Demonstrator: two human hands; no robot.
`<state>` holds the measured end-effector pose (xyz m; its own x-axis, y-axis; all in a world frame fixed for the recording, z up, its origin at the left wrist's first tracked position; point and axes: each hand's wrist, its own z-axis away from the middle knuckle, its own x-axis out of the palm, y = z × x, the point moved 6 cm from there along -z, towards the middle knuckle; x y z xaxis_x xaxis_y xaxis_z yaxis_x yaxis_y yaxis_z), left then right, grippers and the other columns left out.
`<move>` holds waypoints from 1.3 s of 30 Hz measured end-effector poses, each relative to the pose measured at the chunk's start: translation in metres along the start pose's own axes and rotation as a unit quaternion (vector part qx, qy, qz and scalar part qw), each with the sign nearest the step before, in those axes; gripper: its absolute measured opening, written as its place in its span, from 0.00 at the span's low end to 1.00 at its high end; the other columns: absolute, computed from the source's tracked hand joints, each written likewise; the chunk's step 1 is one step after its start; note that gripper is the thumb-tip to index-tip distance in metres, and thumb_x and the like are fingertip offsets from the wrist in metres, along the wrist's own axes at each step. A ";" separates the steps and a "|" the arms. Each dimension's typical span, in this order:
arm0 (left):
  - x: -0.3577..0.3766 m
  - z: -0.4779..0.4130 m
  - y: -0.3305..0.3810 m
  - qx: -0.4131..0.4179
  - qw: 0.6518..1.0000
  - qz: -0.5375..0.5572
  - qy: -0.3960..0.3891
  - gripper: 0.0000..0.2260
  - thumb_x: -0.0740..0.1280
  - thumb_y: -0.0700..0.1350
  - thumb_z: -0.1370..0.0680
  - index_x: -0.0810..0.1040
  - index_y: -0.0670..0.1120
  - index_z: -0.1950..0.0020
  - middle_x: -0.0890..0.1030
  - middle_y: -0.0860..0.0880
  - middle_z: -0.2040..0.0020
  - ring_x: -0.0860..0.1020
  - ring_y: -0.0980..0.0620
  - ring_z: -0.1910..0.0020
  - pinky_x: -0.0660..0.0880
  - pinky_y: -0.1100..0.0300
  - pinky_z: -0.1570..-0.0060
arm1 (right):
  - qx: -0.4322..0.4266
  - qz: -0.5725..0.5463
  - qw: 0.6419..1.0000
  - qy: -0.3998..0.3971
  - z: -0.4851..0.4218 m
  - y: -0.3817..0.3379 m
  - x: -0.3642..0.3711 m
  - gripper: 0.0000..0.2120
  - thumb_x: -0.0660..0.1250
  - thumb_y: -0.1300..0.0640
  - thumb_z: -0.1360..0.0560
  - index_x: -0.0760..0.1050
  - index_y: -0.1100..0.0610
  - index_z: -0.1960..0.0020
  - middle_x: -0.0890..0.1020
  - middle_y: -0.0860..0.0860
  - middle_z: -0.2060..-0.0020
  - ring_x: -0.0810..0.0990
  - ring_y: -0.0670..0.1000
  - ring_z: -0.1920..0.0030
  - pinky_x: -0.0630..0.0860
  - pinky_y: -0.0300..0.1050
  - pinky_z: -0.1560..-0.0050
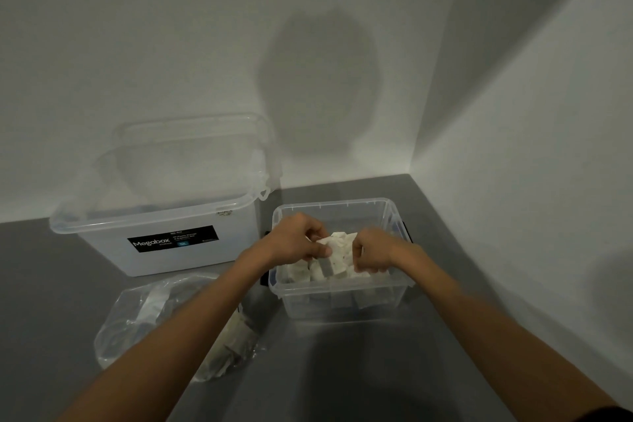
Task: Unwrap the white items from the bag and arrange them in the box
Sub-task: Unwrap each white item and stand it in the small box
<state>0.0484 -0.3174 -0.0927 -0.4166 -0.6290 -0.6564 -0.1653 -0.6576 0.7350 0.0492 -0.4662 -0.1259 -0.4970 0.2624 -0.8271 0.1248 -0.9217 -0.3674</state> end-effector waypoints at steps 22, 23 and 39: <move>0.107 -0.080 0.035 -0.002 0.974 -0.207 -0.096 0.09 0.74 0.39 0.29 0.81 0.42 0.49 0.78 0.48 0.55 0.77 0.53 0.64 0.78 0.61 0.55 | 0.012 -0.008 0.957 0.290 0.045 0.036 -0.057 0.08 0.65 0.65 0.25 0.78 0.57 0.48 0.75 0.55 0.48 0.78 0.55 0.53 0.73 0.42 0.56; 0.110 -0.082 0.035 0.003 0.970 -0.223 -0.094 0.08 0.74 0.40 0.29 0.81 0.42 0.51 0.78 0.47 0.54 0.77 0.52 0.62 0.78 0.59 0.53 | 0.011 -0.009 0.956 0.292 0.045 0.036 -0.056 0.08 0.65 0.65 0.25 0.78 0.57 0.48 0.74 0.55 0.48 0.78 0.55 0.54 0.72 0.41 0.57; 0.066 -0.065 0.048 0.036 0.979 -0.190 -0.065 0.08 0.73 0.46 0.28 0.78 0.44 0.54 0.80 0.48 0.56 0.79 0.48 0.58 0.78 0.53 0.51 | 0.020 0.004 0.958 0.285 0.047 0.034 -0.058 0.10 0.63 0.67 0.25 0.79 0.58 0.49 0.75 0.55 0.47 0.78 0.54 0.53 0.78 0.47 0.51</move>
<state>0.0708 -0.4175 -0.1118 -0.4224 -0.2842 -0.8607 -0.3911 -0.7994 0.4560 0.0417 -0.5262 -0.0703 0.0542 0.3581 -0.9321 0.0886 -0.9315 -0.3527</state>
